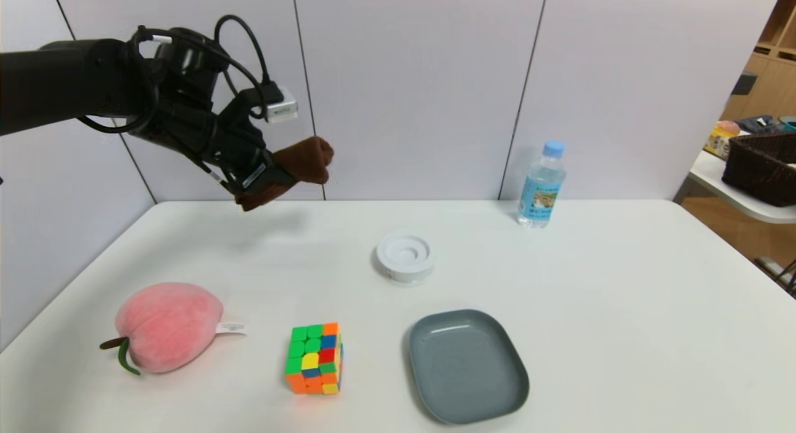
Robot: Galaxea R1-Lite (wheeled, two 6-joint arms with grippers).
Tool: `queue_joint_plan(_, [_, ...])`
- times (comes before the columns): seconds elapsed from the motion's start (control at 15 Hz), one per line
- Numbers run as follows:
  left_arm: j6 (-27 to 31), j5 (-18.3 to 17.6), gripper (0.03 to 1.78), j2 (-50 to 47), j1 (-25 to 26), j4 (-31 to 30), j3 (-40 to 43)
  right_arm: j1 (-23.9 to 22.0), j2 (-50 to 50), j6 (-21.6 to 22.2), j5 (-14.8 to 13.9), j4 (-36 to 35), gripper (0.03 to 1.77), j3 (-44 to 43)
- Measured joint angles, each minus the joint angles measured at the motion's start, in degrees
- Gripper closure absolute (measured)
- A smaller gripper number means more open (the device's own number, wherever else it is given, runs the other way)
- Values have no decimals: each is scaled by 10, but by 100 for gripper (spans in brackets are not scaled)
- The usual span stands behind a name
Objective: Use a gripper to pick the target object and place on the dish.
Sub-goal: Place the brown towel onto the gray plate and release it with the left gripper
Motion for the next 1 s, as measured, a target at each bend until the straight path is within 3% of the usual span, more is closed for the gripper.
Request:
queue_joint_plan(0.73, [-66,-11,147,-36,-209,11,4,0,0,0,0,0,9,0])
queue_joint_plan(1.0, [-91,-9,147,-44,-261,70,20,0,0,0,0,0,9,0])
